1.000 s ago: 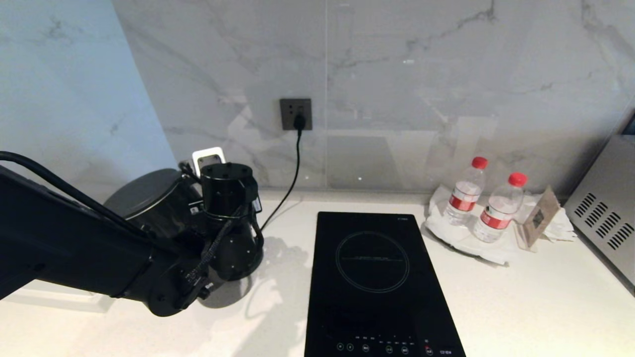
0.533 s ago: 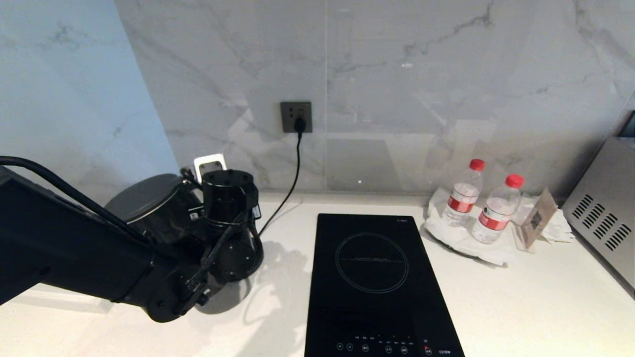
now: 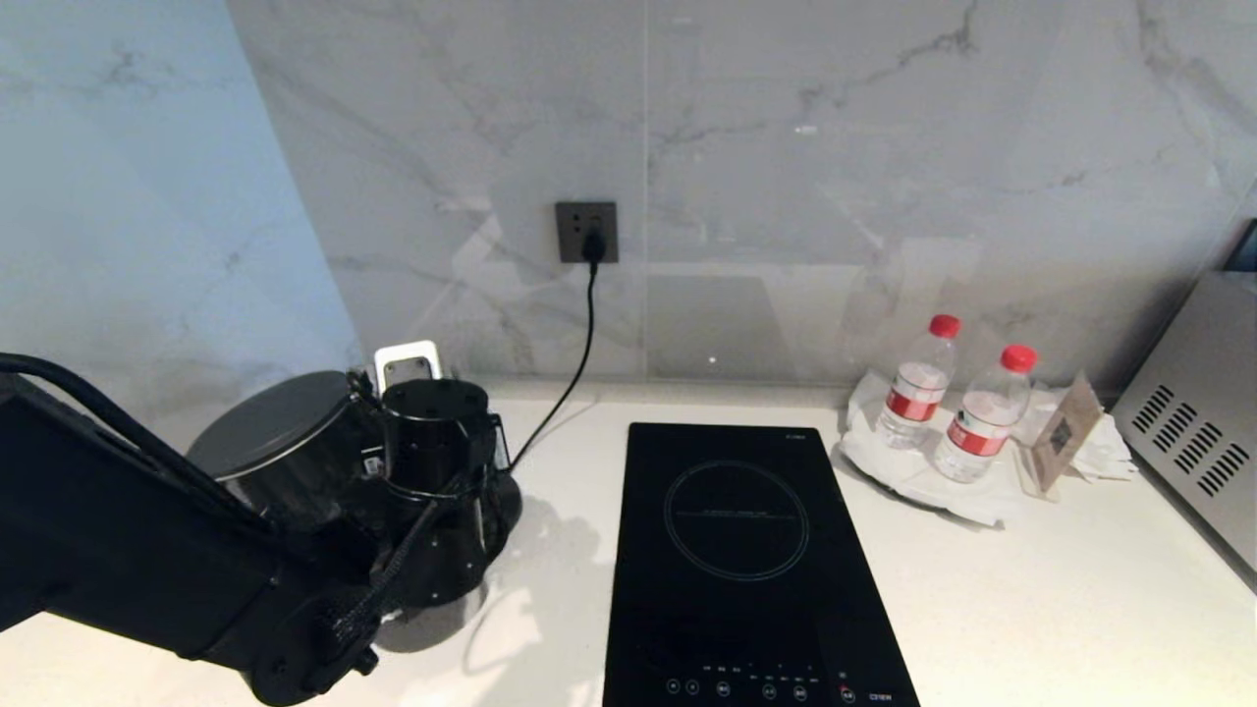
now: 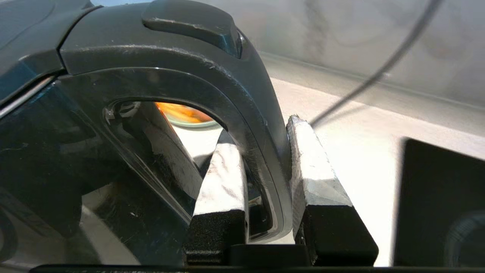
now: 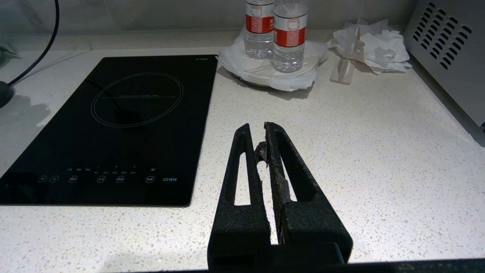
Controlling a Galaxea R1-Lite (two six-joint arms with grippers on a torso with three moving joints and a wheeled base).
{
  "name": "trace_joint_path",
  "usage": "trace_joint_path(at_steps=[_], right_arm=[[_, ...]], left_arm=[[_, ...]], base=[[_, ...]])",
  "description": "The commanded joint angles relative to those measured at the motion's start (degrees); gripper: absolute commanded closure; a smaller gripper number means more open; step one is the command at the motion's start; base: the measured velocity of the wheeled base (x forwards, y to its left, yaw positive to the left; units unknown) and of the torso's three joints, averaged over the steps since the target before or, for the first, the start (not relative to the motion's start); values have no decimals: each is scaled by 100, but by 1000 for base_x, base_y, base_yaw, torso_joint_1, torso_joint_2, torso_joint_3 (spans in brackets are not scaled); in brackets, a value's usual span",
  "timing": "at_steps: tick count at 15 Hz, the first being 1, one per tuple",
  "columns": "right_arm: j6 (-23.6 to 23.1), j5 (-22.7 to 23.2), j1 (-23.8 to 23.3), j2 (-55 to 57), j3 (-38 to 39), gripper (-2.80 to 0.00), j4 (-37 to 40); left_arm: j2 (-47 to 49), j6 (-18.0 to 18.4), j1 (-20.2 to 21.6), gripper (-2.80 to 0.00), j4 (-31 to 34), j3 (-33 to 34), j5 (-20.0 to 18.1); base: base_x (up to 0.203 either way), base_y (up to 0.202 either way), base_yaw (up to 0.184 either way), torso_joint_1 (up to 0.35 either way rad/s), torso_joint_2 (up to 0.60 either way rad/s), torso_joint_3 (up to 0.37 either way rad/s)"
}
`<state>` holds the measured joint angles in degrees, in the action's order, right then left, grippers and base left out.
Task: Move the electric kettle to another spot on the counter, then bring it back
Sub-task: Place it by the sink
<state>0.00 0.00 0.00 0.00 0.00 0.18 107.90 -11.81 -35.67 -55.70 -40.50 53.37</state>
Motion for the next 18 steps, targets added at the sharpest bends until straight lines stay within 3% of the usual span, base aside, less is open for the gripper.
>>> trace_joint_path(at_steps=[1,3,18], right_arm=[[0,0,0,0,0,0,-1],[9,0,0,0,0,0,-1],[9,0,0,0,0,0,-1]], left_arm=[[-327,15,-34,0,-48,143,-100],[-368,144,-21,0,-63,139,-120],[-208,144,0,0,-64,129,-116]], base=[[0,0,0,0,0,0],[0,0,0,0,0,0],[0,0,0,47,-103,-55]])
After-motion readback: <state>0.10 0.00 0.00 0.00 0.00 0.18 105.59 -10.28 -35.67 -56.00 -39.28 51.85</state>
